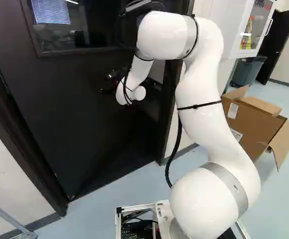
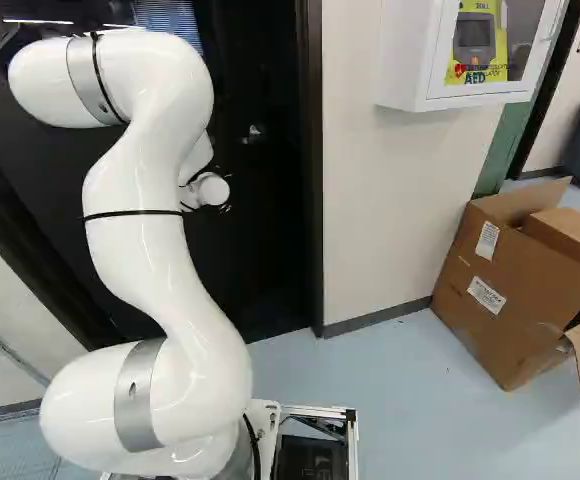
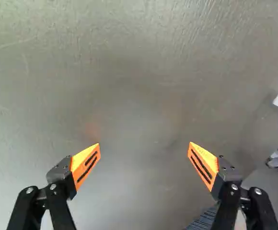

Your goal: Open the door and move inside

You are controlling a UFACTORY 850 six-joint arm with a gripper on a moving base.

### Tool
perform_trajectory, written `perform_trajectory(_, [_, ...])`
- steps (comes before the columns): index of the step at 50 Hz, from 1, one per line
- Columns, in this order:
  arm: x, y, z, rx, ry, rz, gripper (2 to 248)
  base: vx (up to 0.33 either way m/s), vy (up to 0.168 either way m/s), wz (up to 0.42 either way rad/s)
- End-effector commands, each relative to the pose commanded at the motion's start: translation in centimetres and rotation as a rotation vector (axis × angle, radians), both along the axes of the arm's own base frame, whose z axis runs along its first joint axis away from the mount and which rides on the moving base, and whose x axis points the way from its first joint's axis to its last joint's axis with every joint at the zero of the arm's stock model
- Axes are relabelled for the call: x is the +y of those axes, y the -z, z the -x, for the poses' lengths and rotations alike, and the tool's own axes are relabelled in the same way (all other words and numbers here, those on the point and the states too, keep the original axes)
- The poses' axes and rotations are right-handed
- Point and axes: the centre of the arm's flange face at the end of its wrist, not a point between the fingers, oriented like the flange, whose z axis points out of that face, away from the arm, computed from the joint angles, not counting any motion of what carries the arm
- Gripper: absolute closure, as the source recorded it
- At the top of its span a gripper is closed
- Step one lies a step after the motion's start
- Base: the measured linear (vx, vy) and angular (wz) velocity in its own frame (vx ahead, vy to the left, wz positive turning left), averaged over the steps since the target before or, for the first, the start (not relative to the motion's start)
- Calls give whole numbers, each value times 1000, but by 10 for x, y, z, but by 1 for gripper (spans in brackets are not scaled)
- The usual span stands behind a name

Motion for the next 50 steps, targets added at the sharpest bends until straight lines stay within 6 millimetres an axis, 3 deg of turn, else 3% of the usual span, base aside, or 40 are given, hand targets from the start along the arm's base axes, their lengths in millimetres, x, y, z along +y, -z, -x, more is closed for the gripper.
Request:
perform_trajectory(15, [7, 4, -23, -20, 0, -6, 3, 0, 0, 0])
perform_trajectory(50, [8, 5, -25, -22, -1, -7, 3, 0, 0, 0])
